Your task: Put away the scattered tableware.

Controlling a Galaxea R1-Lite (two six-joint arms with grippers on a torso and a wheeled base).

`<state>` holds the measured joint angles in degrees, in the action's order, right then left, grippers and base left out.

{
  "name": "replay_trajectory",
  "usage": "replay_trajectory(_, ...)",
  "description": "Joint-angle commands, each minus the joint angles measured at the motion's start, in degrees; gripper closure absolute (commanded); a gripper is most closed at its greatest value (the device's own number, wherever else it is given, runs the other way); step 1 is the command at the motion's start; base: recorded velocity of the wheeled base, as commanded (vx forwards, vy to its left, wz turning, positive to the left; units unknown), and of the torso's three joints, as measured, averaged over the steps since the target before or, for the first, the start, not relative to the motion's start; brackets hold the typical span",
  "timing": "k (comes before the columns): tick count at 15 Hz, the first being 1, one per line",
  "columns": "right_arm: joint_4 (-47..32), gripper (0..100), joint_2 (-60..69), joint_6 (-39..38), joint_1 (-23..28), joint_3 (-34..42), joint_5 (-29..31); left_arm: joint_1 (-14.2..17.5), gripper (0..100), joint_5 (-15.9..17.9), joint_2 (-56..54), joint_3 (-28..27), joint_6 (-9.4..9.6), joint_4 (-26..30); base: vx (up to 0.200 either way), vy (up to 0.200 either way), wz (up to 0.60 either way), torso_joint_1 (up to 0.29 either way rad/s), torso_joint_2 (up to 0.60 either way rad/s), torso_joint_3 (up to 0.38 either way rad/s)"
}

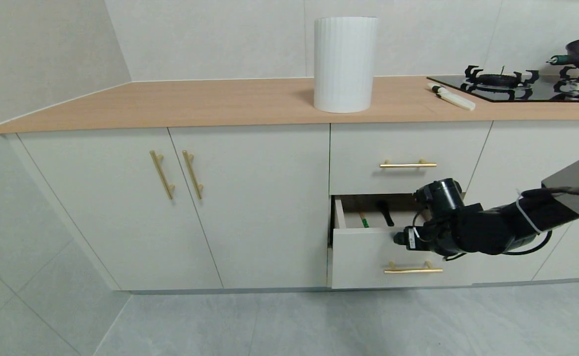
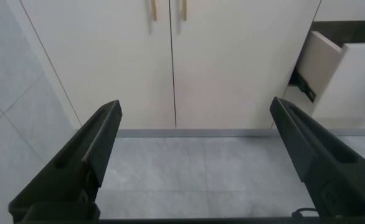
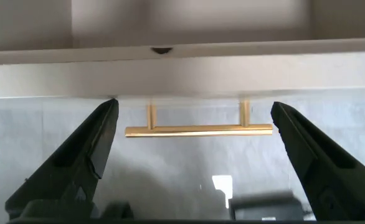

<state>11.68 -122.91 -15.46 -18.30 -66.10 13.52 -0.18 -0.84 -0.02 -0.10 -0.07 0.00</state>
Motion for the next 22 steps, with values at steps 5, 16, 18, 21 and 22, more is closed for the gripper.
replay_trajectory(5, 0.01, 0, -7.52, 0.08, 1.6, -10.1, 0.1, 0.01, 0, -0.04, 0.02, 0.01, -0.01, 0.0, 0.0, 0.0, 0.0, 0.0, 0.0, 0.0)
replay_trajectory(16, 0.1, 0, -15.52, 0.34, 3.8, -25.22, 0.1, 0.01, 0, -0.04, 0.02, 0.01, -0.01, 0.0, 0.0, 0.0, 0.0, 0.0, 0.0, 0.0)
replay_trajectory(18, 0.1, 0, -16.66, 0.25, 4.06, -27.33, 0.1, 0.01, 0, -0.04, 0.02, 0.01, -0.01, 0.0, 0.0, 0.0, 0.0, 0.0, 0.0, 0.0)
replay_trajectory(21, 1.51, 0, -19.74, 0.25, 4.24, -30.67, 2.39, 0.01, 0, -0.04, 0.02, 0.01, -0.01, 0.0, 0.0, 0.0, 0.0, 0.0, 0.0, 0.0)
replay_trajectory(22, 2.21, 0, -20.18, 0.25, 4.24, -31.02, 2.83, 0.01, 0, -0.04, 0.02, 0.01, -0.1, 0.0, 0.0, 0.0, 0.0, 0.0, 0.0, 0.0)
